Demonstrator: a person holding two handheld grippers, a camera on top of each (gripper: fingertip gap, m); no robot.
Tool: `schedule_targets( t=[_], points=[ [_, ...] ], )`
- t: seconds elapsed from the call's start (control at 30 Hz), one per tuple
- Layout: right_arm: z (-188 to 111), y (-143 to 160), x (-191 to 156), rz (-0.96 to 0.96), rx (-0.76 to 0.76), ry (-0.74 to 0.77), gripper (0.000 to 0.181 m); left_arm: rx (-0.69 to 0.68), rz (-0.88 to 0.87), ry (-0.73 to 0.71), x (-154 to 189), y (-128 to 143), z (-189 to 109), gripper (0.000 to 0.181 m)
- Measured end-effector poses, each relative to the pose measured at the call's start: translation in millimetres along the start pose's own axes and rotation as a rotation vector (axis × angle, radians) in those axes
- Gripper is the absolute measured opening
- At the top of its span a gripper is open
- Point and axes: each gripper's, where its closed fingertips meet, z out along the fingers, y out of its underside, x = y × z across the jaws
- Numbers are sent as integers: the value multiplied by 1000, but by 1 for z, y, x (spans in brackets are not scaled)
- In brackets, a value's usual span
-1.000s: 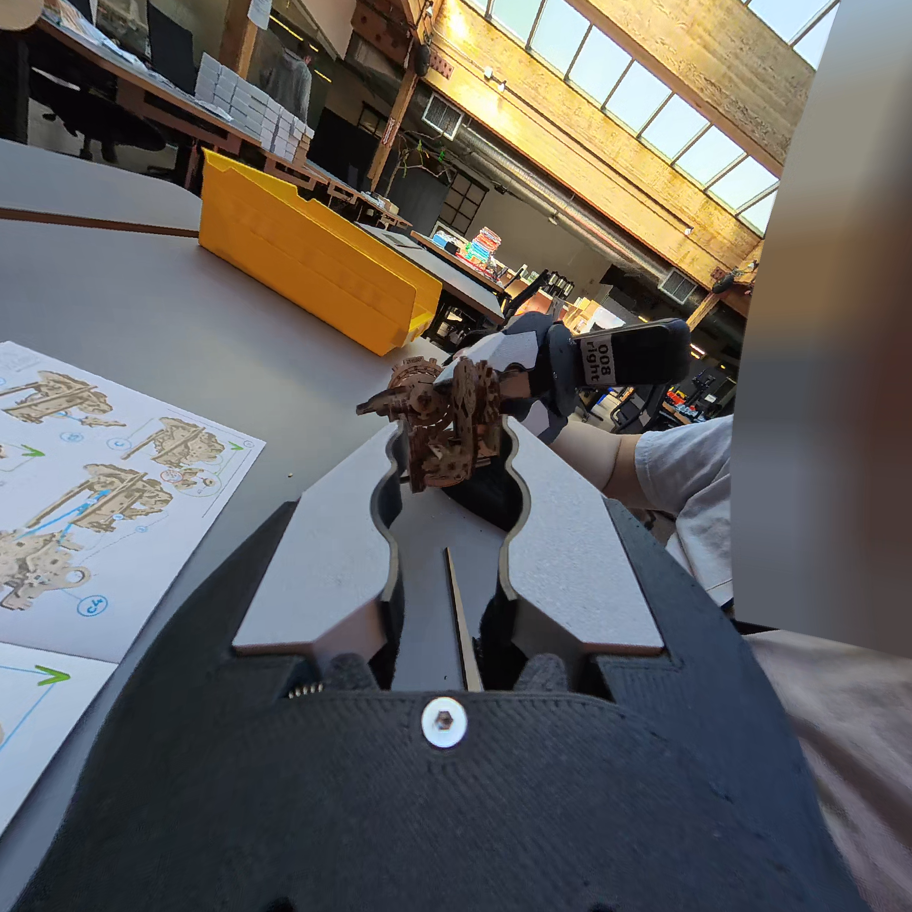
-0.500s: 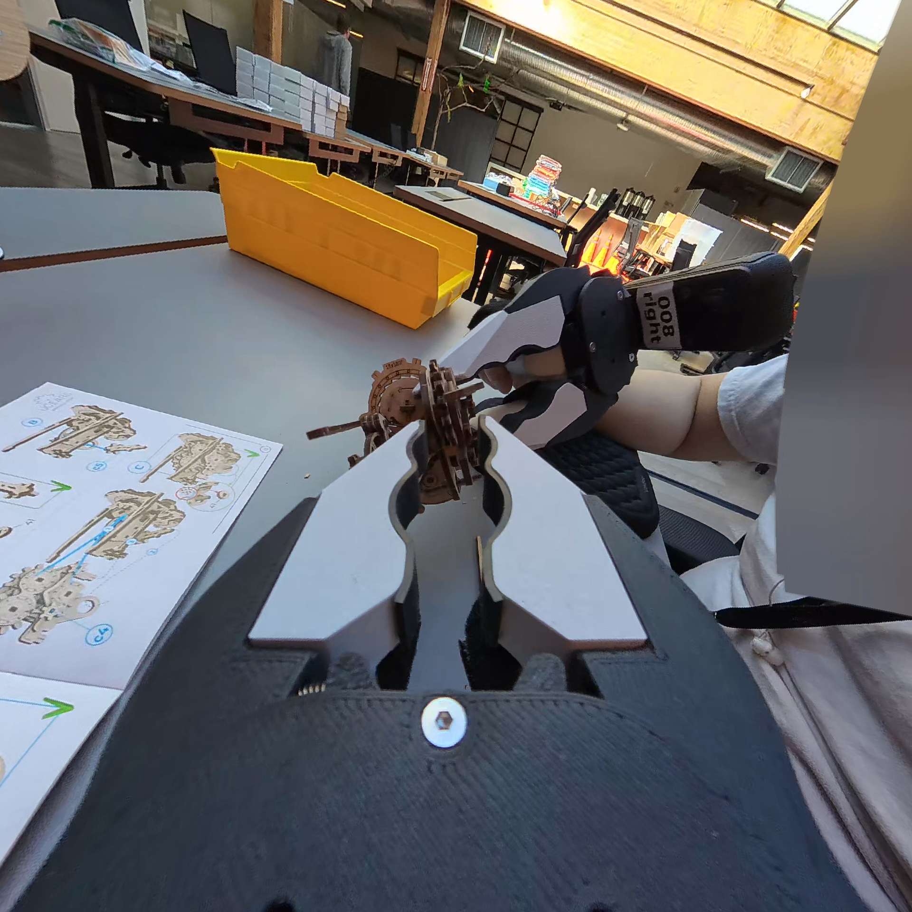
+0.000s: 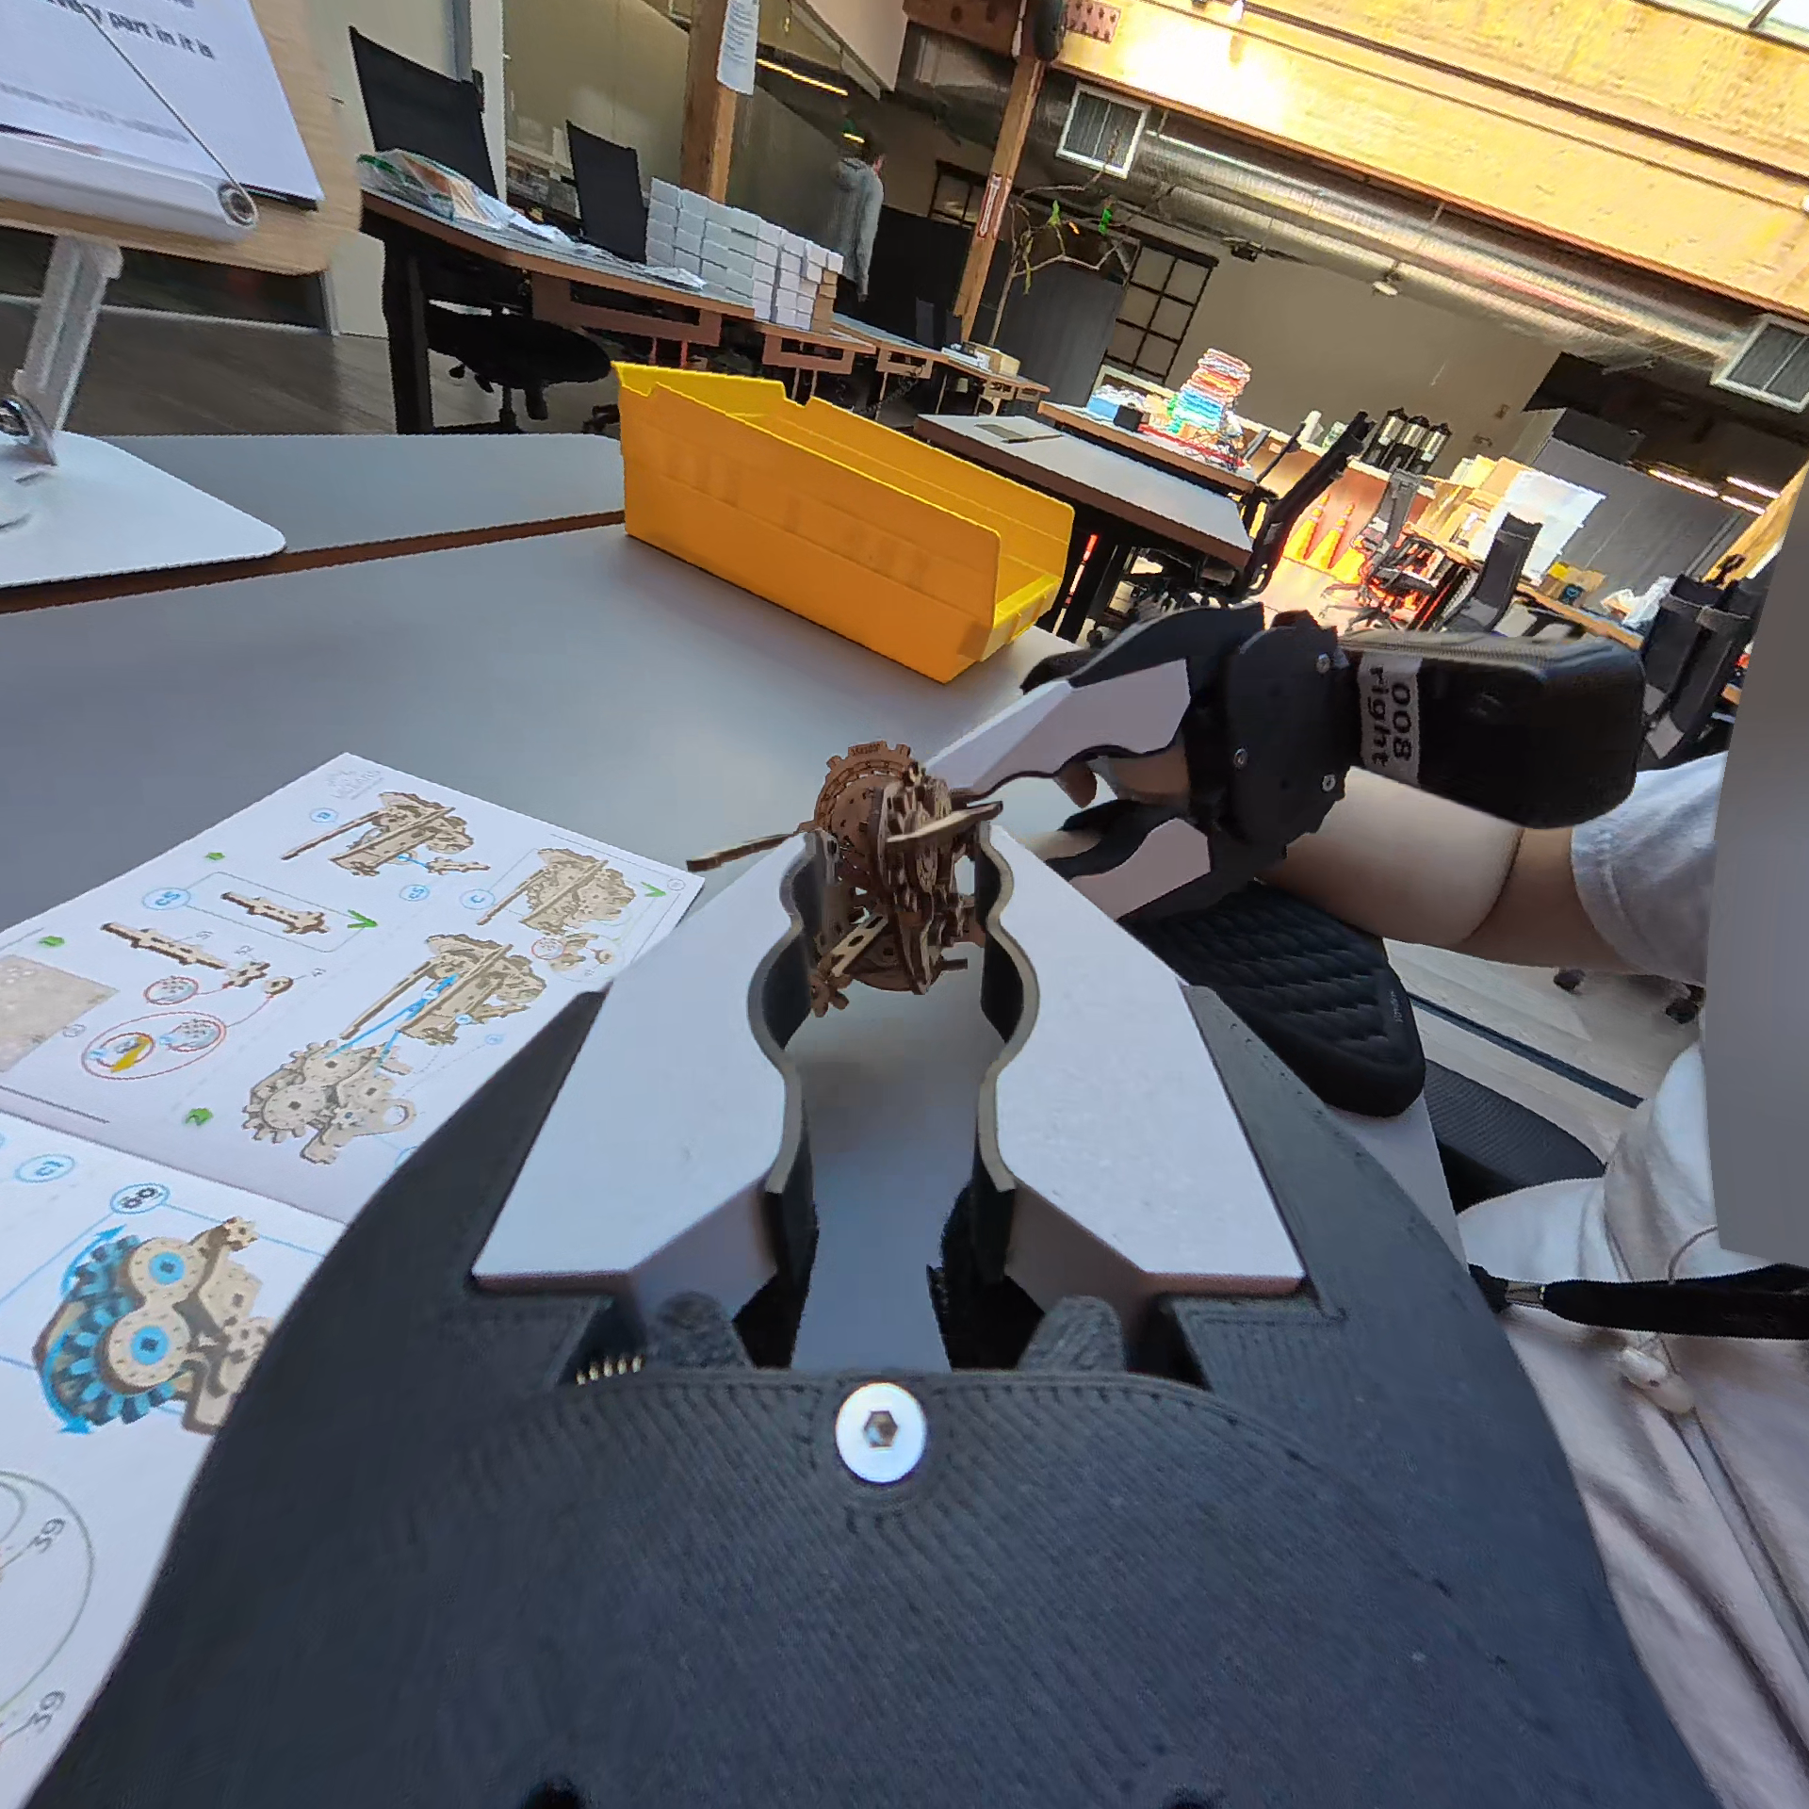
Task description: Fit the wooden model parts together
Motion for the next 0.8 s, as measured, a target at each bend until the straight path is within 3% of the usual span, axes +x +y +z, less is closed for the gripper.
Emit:
schedule_targets(
  t=[0.33,0.8],
  points=[
    [13,25,-5,-167,-140,68,34,-9,-24,-20,-9,2,-4,28],
    [14,29,-1,-152,-165,126,33,-38,-7,-29,-9,7,-1,26]
  ],
)
